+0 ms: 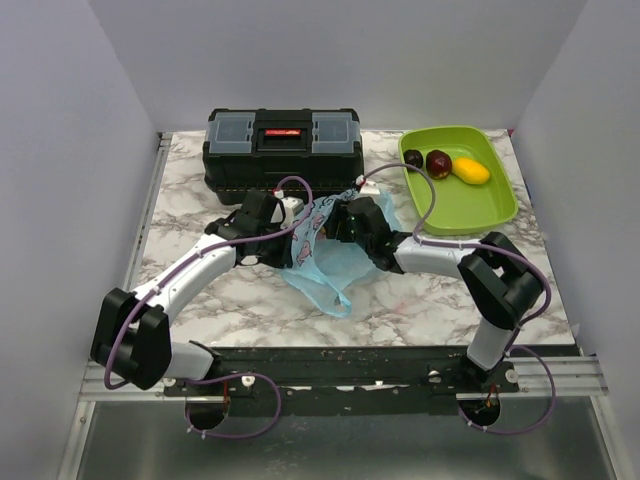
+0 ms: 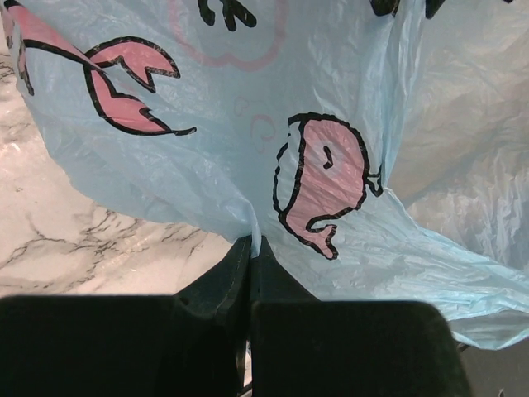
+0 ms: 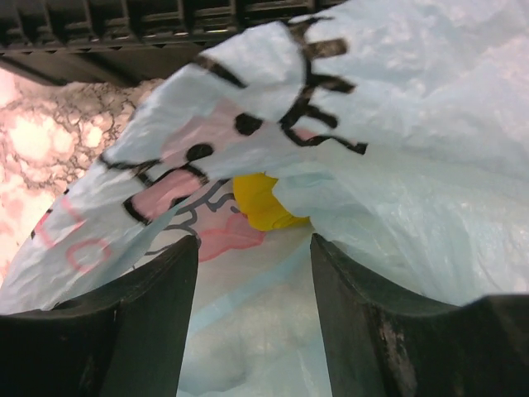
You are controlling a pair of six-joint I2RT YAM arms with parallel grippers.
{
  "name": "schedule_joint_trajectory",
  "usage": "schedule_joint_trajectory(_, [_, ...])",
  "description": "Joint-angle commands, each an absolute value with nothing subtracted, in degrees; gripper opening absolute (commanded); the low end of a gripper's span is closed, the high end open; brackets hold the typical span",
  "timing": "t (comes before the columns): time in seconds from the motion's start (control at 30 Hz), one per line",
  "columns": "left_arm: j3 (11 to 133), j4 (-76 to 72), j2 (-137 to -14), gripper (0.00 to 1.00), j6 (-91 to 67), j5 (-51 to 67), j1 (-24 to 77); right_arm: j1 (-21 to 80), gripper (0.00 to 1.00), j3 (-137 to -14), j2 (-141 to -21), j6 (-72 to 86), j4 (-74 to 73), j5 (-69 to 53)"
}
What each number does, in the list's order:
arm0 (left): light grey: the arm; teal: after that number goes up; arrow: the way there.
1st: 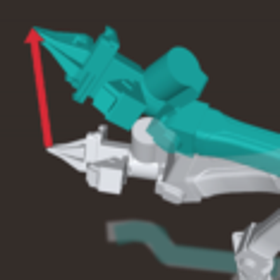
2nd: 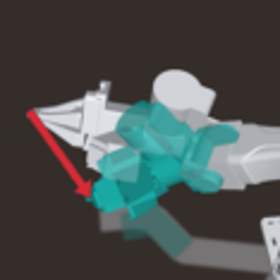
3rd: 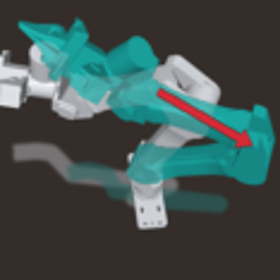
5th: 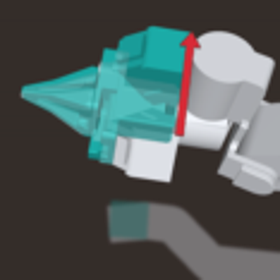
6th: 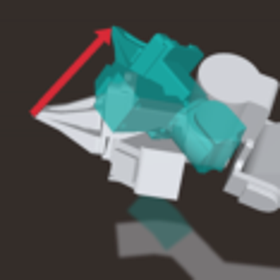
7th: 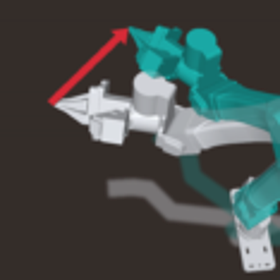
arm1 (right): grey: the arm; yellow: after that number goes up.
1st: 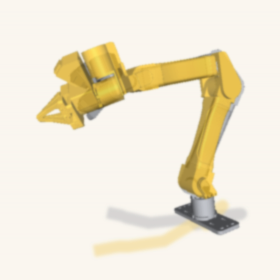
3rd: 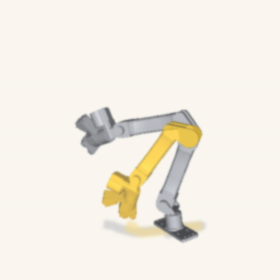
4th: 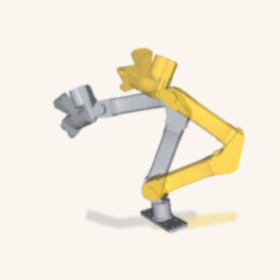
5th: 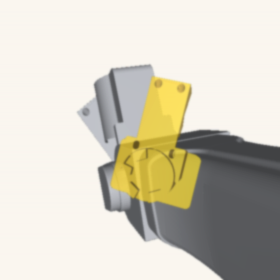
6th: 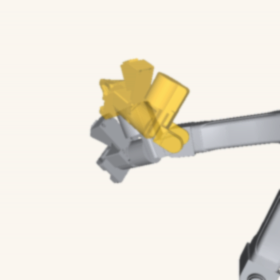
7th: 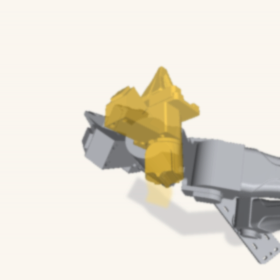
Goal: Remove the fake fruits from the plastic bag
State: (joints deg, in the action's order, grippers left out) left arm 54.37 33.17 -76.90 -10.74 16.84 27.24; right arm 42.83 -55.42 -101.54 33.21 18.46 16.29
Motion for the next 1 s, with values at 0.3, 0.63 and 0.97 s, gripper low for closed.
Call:
schedule_joint_trajectory(0.3, [55.8, 34.1, -77.1, 0.00, -10.3, 18.9, 27.8, 44.7, 0.44, -56.8, -102.4, 27.5, 24.2, 12.4])
schedule_joint_trajectory(0.63, [55.8, 34.1, -76.8, 0.00, -10.3, 19.1, 27.9, 46.4, 0.63, -62.3, -107.9, 14.9, 20.3, 21.8])
schedule_joint_trajectory(0.97, [55.8, 34.1, -76.6, 0.00, -10.2, 19.2, 27.9, 46.4, 0.77, -66.7, -113.8, 5.2, 19.1, 26.8])
